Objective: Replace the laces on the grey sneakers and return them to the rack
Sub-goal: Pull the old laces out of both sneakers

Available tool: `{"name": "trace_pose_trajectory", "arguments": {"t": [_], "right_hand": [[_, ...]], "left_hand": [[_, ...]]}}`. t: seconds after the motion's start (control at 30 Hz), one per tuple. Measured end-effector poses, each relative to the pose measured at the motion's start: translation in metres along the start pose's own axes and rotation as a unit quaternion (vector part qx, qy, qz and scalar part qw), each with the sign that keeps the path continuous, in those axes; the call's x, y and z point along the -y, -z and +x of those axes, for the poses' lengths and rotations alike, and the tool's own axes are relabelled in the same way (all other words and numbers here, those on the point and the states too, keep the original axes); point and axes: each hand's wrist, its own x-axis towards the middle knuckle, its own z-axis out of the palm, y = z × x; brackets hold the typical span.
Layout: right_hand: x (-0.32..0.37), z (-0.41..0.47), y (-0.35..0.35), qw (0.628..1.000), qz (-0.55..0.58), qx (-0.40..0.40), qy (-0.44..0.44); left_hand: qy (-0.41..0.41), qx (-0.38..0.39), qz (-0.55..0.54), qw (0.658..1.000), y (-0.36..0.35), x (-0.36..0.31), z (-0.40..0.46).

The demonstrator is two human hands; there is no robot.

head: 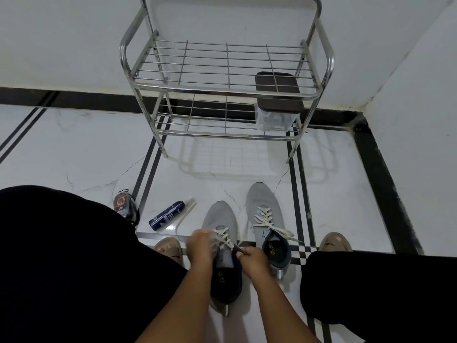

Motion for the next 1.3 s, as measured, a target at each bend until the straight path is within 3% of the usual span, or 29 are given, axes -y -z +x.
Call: {"name": "trace_pose_trajectory", "arguments": {"t": [0.03,0.07,0.1,0.13,0.17,0.2,0.23,0.27,0.33,0.4,0.43,0.5,0.53,0.6,0.67,0.7,0.73,0.77,0.8,0.83,0.9,1.0,1.2,1.23,1.3], "right_hand": [[-0.002,0.001,0.000,1.000,0.005,-0.003,-0.010],[-0.003,0.001,0.001,1.000,0.011,-0.003,-0.017],[-0.004,0.001,0.000,0.999,0.020,0.000,-0.026],[-0.005,0.001,0.000,0.999,0.026,0.004,-0.030],[-0.007,0.003,-0.001,0.999,0.029,0.005,-0.032],[-0.007,0.005,-0.002,0.999,0.029,0.003,-0.029],[-0.007,0.005,-0.003,0.999,0.029,0.002,-0.025],[-0.005,0.004,-0.002,1.000,0.024,0.001,-0.018],[-0.002,0.001,-0.001,1.000,0.013,0.000,-0.007],[-0.002,0.000,0.001,1.000,0.003,-0.005,0.000],[-0.001,-0.002,0.002,1.000,-0.004,-0.005,0.001],[-0.001,-0.002,0.002,1.000,-0.013,-0.006,0.004],[-0.001,-0.001,0.002,1.000,-0.015,-0.008,0.006],[-0.001,-0.002,0.002,1.000,-0.016,-0.008,0.006],[-0.001,-0.001,0.003,1.000,-0.018,-0.005,0.006],[-0.001,-0.002,0.003,1.000,-0.018,-0.005,0.002],[-0.001,-0.002,0.004,1.000,-0.018,-0.005,0.000],[0.000,-0.002,0.005,1.000,-0.012,-0.005,-0.005],[-0.001,0.000,0.004,1.000,-0.004,-0.002,-0.009],[-0.001,-0.001,0.005,1.000,-0.002,0.002,-0.018],[-0.003,0.004,0.006,0.999,-0.011,0.015,-0.033],[0.000,0.012,0.010,0.998,-0.001,0.048,-0.037],[0.010,0.014,0.020,0.994,-0.056,0.088,-0.024],[0.012,0.012,0.019,0.992,-0.093,0.081,-0.001],[0.019,0.007,0.016,0.985,-0.152,0.031,0.068]], "left_hand": [[0.081,-0.057,-0.149,0.984,0.008,-0.010,0.001],[0.142,-0.068,-0.282,0.947,0.014,-0.013,0.007],[0.140,-0.029,-0.280,0.949,0.016,-0.016,0.014],[0.100,0.000,-0.147,0.984,0.013,-0.023,0.019],[0.014,0.060,0.065,0.996,0.010,-0.029,0.019],[-0.094,0.118,0.243,0.958,0.006,-0.026,0.018],[-0.177,0.160,0.377,0.895,-0.001,-0.019,0.012],[-0.237,0.193,0.465,0.831,-0.006,-0.010,0.005],[-0.272,0.178,0.525,0.786,-0.007,0.006,-0.007],[-0.288,0.134,0.538,0.781,-0.006,0.019,-0.006],[-0.282,0.115,0.524,0.795,-0.005,0.019,-0.007],[-0.297,0.104,0.507,0.802,-0.006,0.016,-0.010],[-0.331,0.114,0.503,0.790,-0.008,0.014,-0.011],[-0.324,0.125,0.454,0.821,-0.013,0.014,-0.013],[-0.221,0.083,0.351,0.906,-0.009,0.008,-0.004],[-0.119,0.049,0.238,0.963,-0.005,0.002,0.004],[-0.004,0.030,0.113,0.993,0.002,-0.006,0.014],[0.088,0.012,0.001,0.996,0.009,-0.010,0.022],[0.134,0.012,-0.046,0.990,0.017,-0.014,0.028],[0.134,0.019,-0.020,0.991,0.021,-0.019,0.031],[0.088,-0.001,0.149,0.985,0.022,-0.023,0.022],[-0.024,-0.042,0.342,0.939,0.013,-0.012,-0.001],[-0.141,0.049,0.550,0.822,0.003,0.016,-0.010],[-0.153,0.072,0.549,0.819,0.001,0.016,-0.006],[-0.138,0.100,0.509,0.843,0.001,0.016,-0.002]]}}
